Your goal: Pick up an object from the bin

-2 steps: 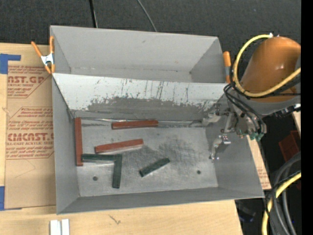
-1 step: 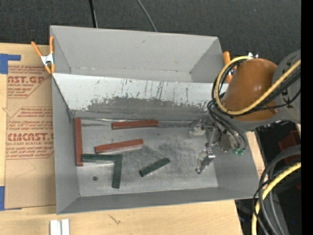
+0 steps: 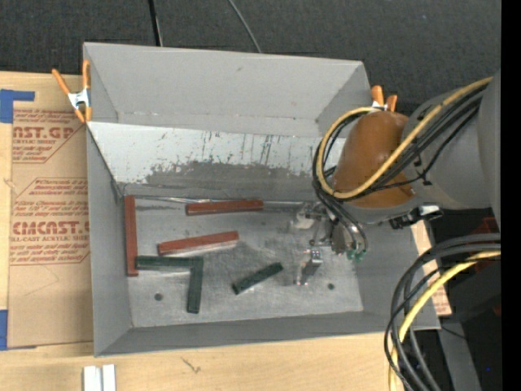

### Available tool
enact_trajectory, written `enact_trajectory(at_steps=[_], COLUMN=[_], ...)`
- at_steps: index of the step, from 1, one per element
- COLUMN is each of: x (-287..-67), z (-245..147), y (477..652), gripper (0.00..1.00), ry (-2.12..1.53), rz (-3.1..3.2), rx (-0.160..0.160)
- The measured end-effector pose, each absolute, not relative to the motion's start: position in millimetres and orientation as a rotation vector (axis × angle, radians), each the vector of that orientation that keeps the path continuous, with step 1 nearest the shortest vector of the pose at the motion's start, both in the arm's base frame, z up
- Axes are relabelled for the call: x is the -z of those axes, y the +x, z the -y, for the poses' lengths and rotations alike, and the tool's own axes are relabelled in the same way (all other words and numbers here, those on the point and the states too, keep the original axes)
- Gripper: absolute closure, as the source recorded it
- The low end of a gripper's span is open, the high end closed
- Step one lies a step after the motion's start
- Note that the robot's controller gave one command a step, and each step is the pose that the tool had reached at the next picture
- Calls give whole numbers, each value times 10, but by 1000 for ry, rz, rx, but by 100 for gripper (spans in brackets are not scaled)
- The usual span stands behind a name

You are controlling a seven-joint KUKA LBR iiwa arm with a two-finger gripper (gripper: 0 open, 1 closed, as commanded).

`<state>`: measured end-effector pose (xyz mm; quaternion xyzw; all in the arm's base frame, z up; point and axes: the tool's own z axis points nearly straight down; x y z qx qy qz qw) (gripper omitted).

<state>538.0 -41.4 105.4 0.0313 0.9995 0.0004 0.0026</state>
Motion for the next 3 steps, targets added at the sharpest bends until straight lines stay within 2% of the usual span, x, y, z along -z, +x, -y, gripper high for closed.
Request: enact_trajectory(at_steps=[1, 2, 3], x=[-780, -780, -2491], z=[-129, -128, -5], y=[4922, 4922, 4938], gripper=[100, 100, 100], ry=[54, 54, 139], rz=[-3133, -3133, -3133], rx=[0, 1, 0])
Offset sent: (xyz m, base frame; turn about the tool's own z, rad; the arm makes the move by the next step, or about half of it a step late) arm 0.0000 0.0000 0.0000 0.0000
